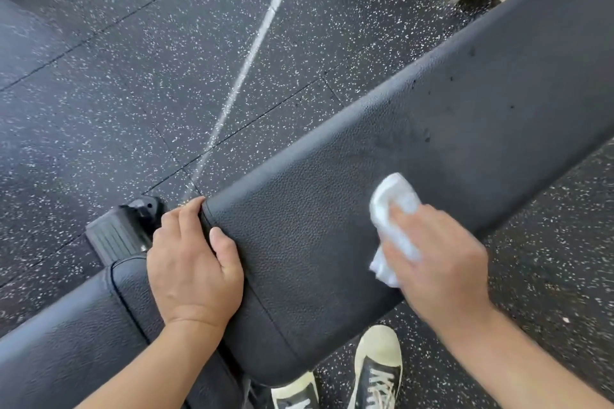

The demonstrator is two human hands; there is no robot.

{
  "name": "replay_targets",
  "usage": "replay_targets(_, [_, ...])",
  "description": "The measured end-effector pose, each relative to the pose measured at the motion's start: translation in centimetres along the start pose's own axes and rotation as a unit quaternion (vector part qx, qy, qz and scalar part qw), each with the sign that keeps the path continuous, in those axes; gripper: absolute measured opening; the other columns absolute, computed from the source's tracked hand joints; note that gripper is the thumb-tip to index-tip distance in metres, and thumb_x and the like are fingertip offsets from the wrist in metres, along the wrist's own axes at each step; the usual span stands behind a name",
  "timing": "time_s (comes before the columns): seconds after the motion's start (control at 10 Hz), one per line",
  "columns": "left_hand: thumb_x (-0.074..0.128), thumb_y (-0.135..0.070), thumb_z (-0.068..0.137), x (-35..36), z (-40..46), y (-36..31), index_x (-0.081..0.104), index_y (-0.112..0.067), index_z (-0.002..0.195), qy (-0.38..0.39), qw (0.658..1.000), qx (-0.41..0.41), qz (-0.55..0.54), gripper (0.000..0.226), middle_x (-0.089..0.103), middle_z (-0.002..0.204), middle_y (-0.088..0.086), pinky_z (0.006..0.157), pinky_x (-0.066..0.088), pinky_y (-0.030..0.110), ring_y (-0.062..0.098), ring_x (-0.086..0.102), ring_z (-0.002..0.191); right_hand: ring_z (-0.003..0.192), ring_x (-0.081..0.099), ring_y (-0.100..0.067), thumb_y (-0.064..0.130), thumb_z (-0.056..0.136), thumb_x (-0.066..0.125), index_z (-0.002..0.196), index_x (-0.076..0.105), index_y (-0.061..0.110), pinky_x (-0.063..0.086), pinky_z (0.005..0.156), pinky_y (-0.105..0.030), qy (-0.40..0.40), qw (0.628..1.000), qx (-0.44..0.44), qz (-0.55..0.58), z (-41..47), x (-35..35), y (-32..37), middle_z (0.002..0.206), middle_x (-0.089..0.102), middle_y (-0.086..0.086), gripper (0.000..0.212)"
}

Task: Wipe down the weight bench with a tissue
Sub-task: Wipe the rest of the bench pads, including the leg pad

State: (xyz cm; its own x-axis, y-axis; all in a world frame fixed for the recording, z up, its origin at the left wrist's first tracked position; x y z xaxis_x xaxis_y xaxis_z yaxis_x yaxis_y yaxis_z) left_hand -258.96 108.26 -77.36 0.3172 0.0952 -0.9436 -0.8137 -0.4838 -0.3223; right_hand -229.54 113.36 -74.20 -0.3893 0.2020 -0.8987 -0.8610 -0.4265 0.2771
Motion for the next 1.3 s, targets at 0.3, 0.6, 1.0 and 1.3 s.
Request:
replay_targets(0.3, [0.031, -0.034, 0.094, 0.1, 0.0, 0.0, 0.052, -0.005, 0.136, 0.001, 1.000, 0.000, 0.004, 0.056, 0.056, 0.121, 0.021, 0.082, 0.045, 0.055, 0.043, 0.054, 0.101, 0.064, 0.052, -0.026, 0.036, 0.096, 0.067, 0.081, 0.067, 0.018, 0.041, 0.054, -0.041, 0.032, 0.989, -0.064, 0.127, 5.5, 5.4, 13.8, 0.072, 0.056, -0.002, 0.024])
replay_targets(0.6, [0.034, -0.035, 0.093, 0.0, -0.1, -0.3, 0.052, -0.008, 0.136, 0.004, 1.000, -0.001, 0.009, 0.055, 0.056, 0.122, 0.017, 0.086, 0.045, 0.053, 0.040, 0.054, 0.105, 0.076, 0.056, -0.028, 0.044, 0.097, 0.059, 0.079, 0.069, 0.015, 0.027, 0.059, -0.032, 0.039, 0.998, 0.048, -0.023, 17.1, 6.7, 1.7, 0.080, 0.057, -0.003, 0.036])
replay_targets(1.0, [0.033, -0.033, 0.093, -0.1, -0.1, -0.2, 0.055, -0.003, 0.128, 0.000, 1.000, 0.011, 0.009, 0.051, 0.056, 0.113, 0.019, 0.080, 0.044, 0.052, 0.040, 0.053, 0.096, 0.069, 0.057, -0.027, 0.036, 0.097, 0.065, 0.071, 0.065, 0.016, 0.041, 0.056, -0.038, 0.085, 0.972, -0.186, 0.114, 11.9, 8.7, 15.2, 0.074, 0.060, -0.004, 0.032])
replay_targets(1.3, [0.036, -0.032, 0.092, -0.2, -0.2, 0.0, 0.054, -0.009, 0.134, -0.021, 1.000, 0.005, -0.005, 0.052, 0.057, 0.117, 0.017, 0.082, 0.044, 0.051, 0.040, 0.053, 0.099, 0.069, 0.054, -0.032, 0.036, 0.100, 0.056, 0.082, 0.059, 0.014, 0.044, 0.052, -0.042, 0.003, 0.998, 0.005, -0.063, 14.1, 2.9, -4.6, 0.077, 0.057, -0.006, 0.028])
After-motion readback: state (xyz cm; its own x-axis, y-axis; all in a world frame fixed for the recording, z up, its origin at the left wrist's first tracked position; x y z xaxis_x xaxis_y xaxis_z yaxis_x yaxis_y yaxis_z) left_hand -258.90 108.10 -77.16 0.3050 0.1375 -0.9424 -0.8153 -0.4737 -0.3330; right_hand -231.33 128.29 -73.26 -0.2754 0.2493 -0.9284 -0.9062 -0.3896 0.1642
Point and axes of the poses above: each hand's wrist, its own z-axis towards the middle knuckle, its own x-axis out of the palm, y = z × x, the point moved 6 cm from there along z, towards the middle knuckle
